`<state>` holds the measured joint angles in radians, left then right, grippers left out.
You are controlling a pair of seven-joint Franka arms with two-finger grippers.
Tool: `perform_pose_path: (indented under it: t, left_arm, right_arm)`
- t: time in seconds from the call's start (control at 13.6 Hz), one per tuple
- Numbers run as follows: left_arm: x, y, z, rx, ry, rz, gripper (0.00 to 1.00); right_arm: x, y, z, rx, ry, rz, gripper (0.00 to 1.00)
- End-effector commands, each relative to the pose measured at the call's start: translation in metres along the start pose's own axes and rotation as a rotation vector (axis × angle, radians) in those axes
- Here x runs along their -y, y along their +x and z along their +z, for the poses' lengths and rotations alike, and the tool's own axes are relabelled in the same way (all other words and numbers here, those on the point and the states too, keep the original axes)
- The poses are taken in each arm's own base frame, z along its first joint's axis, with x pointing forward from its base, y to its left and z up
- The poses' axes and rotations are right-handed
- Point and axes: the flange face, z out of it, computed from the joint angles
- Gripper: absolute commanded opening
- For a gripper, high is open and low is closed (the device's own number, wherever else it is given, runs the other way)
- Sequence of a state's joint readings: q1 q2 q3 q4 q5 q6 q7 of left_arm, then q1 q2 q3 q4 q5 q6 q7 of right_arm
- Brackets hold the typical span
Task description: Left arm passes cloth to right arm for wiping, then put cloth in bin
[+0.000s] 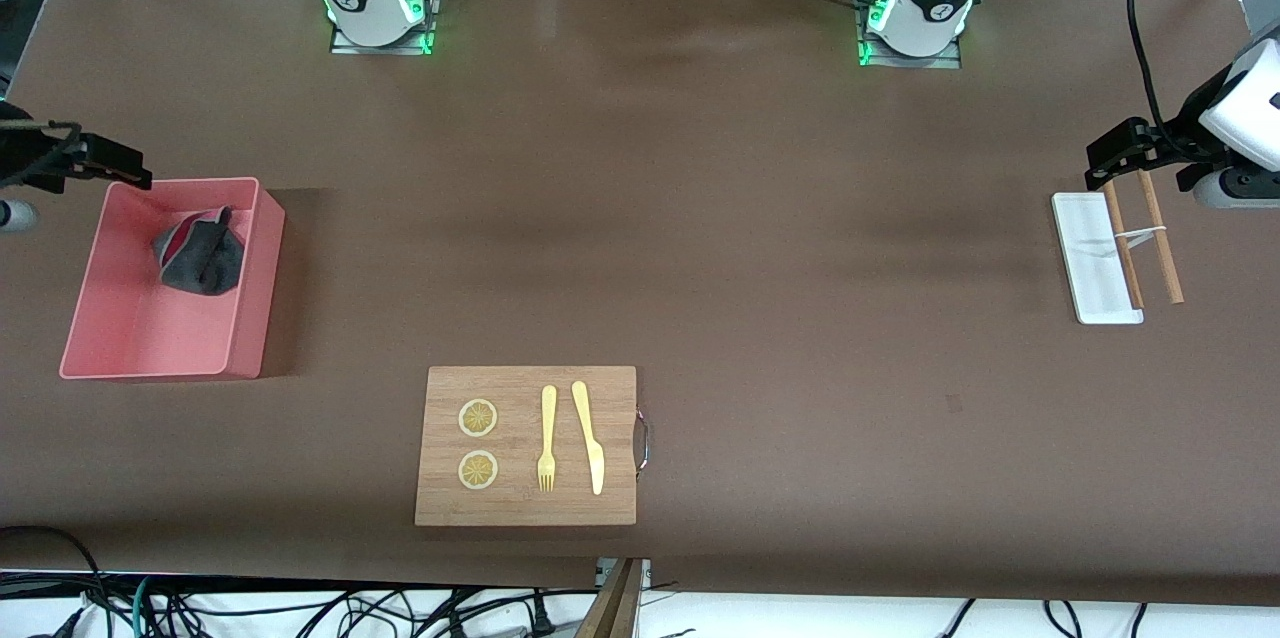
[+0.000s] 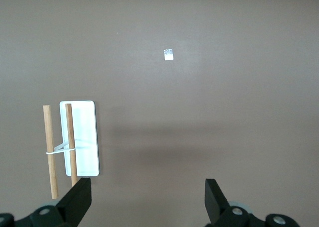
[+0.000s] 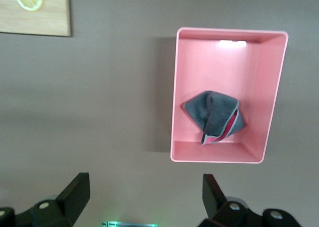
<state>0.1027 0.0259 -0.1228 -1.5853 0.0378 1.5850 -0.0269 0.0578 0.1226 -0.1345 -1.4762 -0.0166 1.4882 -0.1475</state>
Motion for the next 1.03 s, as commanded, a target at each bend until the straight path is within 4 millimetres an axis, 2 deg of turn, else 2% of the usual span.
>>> perform_pose_path:
  t: [0.0, 0.07, 0.15, 0.66, 0.95]
  left_arm:
    - [0.003, 0.004, -0.005, 0.004, 0.024, 0.017, 1.00]
    - [0.002, 0.004, -0.005, 0.004, 0.024, 0.020, 1.00]
    - [0.003, 0.004, -0.005, 0.004, 0.024, 0.018, 1.00]
    - [0.003, 0.004, -0.005, 0.005, 0.024, 0.018, 1.00]
    - [0.003, 0.004, -0.005, 0.005, 0.023, 0.018, 1.00]
  right_arm:
    - [-0.002, -0.024, -0.031, -0.060, -0.009, 0.009, 1.00]
    - [-0.010, -0.032, -0.036, -0.065, 0.001, 0.026, 1.00]
    - [-0.012, -0.033, -0.033, -0.053, 0.003, 0.017, 1.00]
    - [0.009, -0.037, -0.028, 0.010, 0.026, 0.169, 1.00]
    - [0.008, -0.031, -0.025, 0.015, 0.029, 0.175, 1.00]
